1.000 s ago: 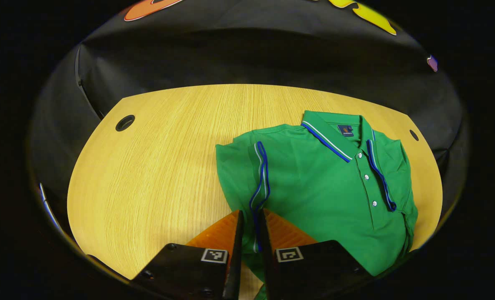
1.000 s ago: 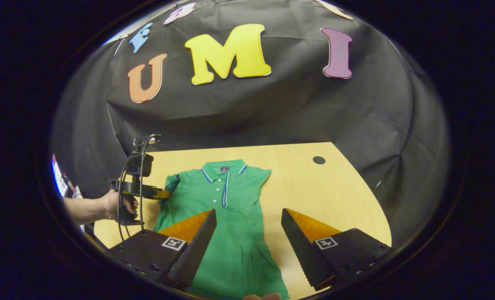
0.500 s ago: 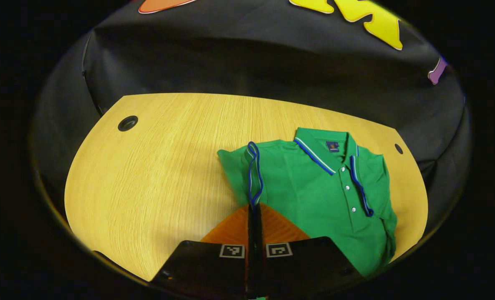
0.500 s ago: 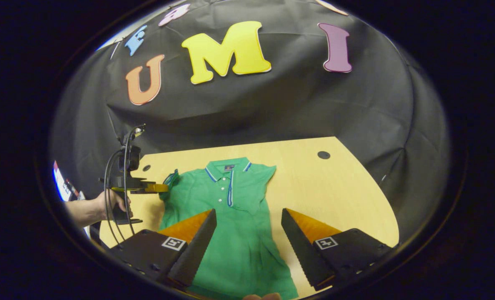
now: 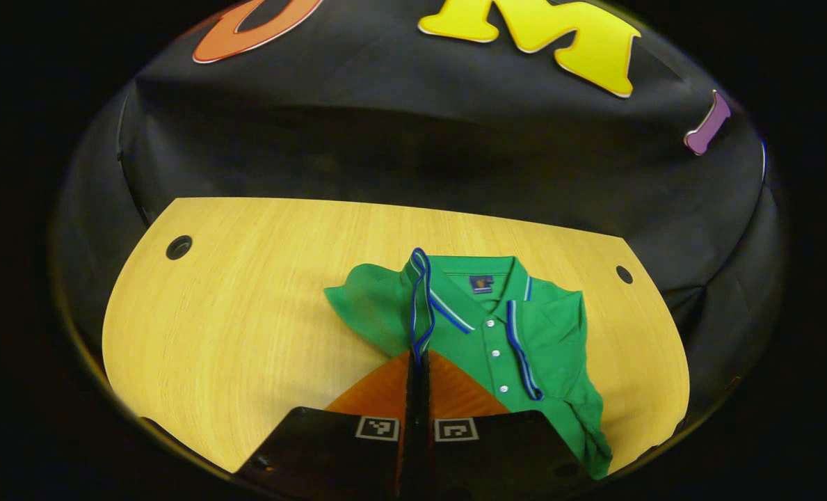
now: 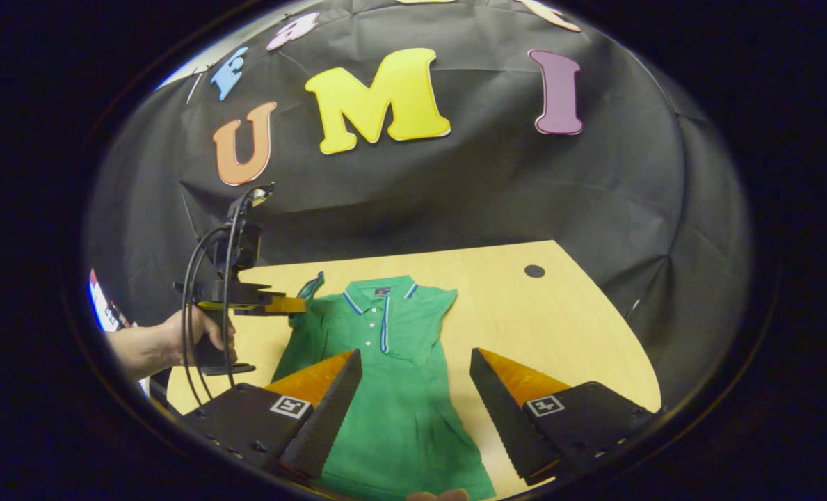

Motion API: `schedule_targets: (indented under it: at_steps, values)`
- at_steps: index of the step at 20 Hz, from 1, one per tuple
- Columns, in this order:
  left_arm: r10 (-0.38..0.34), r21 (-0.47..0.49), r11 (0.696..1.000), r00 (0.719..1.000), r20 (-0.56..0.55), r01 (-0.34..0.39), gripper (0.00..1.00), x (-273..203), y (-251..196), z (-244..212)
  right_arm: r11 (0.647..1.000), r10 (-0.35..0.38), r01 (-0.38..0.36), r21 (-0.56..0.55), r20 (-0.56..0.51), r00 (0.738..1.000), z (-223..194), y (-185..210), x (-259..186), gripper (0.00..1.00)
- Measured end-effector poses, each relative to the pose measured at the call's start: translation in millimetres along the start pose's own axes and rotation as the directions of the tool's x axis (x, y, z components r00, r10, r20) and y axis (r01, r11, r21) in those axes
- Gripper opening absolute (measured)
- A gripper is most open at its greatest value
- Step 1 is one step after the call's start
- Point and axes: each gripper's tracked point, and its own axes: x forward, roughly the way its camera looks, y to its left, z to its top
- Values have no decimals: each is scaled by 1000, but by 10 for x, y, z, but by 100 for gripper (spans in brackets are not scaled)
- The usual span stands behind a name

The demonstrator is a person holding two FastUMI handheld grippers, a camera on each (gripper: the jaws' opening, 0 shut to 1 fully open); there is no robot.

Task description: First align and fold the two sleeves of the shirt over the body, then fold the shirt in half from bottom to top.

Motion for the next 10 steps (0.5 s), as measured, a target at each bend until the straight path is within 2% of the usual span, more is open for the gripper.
schedule_targets:
  at_steps: [3, 6, 8, 9, 10]
  values:
    - [-50, 14, 999, 999, -11, 50, 8, 95, -394, -8, 1000, -16, 16, 7, 4, 1000, -4, -84, -60, 96]
    - [-85, 14, 996, 996, 5, 85, 23, 48, -573, 85, 1000, -27, 27, -16, 22, 999, 35, -132, -113, 96]
    - [-45, 47, 998, 998, 33, 43, 79, -17, -495, 93, 999, -25, 27, -26, 48, 999, 92, -103, -165, 96]
    - [-32, 49, 998, 998, 50, 30, 100, -109, -444, 162, 1000, -20, 22, -20, 59, 998, 127, -78, -194, 96]
    - [-26, 41, 999, 997, 67, 23, 100, -176, -427, 184, 1000, -17, 18, -18, 68, 998, 136, -62, -204, 96]
